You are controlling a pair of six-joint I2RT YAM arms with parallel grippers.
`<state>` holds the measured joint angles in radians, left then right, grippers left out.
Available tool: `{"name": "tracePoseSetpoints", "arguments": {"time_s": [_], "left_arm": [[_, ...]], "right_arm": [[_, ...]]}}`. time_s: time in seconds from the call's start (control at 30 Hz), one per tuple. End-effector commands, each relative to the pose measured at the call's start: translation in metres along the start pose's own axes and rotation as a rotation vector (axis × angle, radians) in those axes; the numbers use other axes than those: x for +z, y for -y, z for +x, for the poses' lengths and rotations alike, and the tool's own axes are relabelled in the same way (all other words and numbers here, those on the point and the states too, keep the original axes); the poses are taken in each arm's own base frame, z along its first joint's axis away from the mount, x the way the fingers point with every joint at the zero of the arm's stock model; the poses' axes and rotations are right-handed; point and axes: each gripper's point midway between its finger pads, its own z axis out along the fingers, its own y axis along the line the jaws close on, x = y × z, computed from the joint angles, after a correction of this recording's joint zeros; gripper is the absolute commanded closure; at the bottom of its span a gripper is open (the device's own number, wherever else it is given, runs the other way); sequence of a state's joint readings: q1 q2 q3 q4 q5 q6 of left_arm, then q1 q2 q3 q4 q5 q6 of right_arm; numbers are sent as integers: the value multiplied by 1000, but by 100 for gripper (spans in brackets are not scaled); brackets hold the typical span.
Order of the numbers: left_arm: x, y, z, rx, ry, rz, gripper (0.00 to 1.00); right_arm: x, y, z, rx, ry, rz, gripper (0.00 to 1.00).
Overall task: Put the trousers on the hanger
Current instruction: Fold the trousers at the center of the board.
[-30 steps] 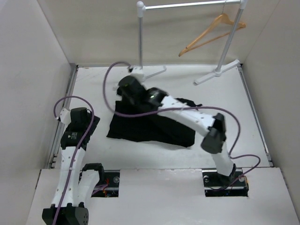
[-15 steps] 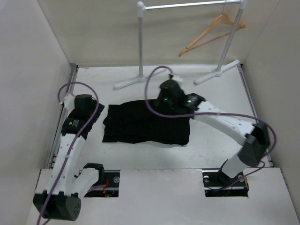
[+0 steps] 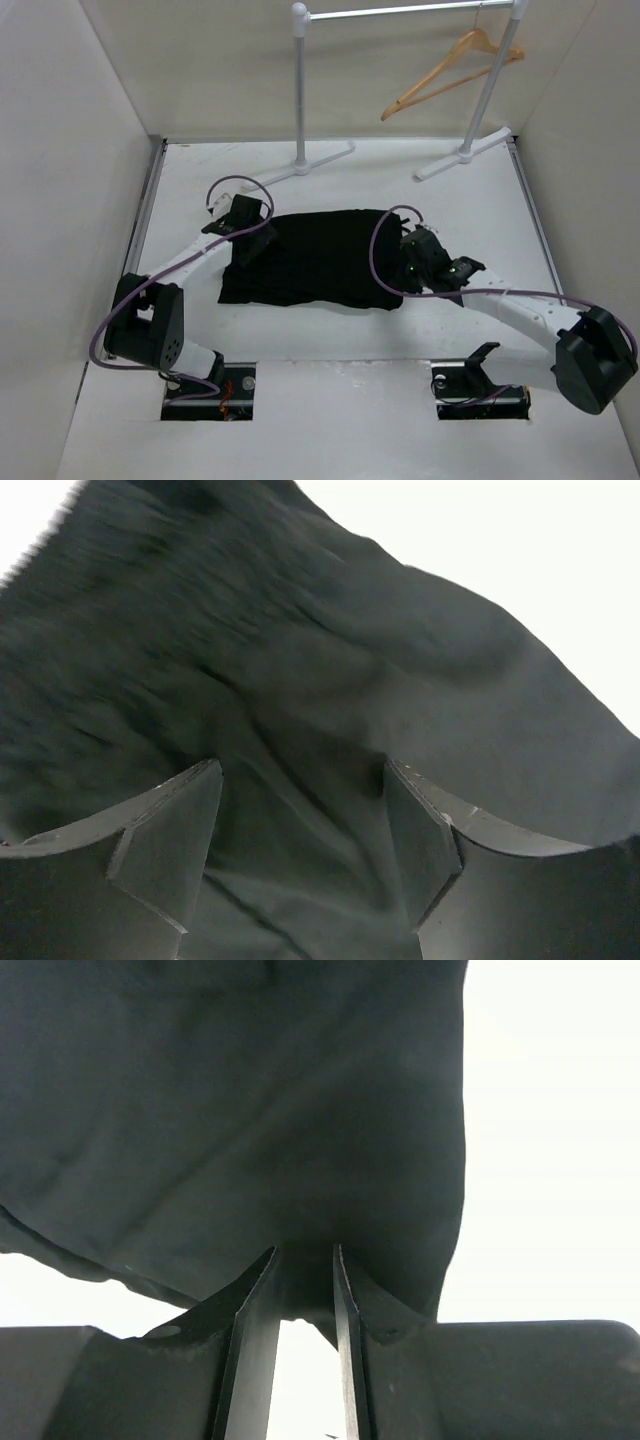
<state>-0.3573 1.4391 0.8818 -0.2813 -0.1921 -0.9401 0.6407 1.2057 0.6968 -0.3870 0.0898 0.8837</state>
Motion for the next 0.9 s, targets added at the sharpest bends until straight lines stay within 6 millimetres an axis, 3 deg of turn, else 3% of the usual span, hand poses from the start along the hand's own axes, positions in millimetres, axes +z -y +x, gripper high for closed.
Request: {"name": "tracePoseSetpoints", "arguments": {"time_s": [0.0,0.17,0.3,0.37,0.43,0.5,0.57,0.63,0.73,0.8,0.87], "left_arm": [[12,-28,-14,-48,47,-47,37],[20,-65,-1,-71,4,-117,37],[6,-70,-9,-90,25,-95,36],[-6,-67,-21,-106,48,-70,35],[-20,-55,-34,-110,72,-26,34],[-37,-39,-46,-100,93,24,34],[-53,-23,-55,-84,118,66,33],[-65,-4,-55,-61,127,114,36],[-71,31,-37,-10,86,185,50],[-70,51,-17,45,55,214,57],[-63,59,-1,75,37,225,59]], "right_arm": [[-3,6,5,38,12,-3,67],[15,49,39,59,-64,119,72],[5,55,41,62,-68,137,73],[-7,51,37,56,-63,117,64],[-20,42,28,40,-44,84,55],[-38,27,13,26,-18,48,52],[-52,6,-5,6,14,-10,52],[-58,-24,-26,-10,48,-95,62],[-51,-71,-59,-25,93,-237,84],[-37,-95,-84,-26,136,-314,88],[-16,-104,-104,-11,147,-361,89]]}}
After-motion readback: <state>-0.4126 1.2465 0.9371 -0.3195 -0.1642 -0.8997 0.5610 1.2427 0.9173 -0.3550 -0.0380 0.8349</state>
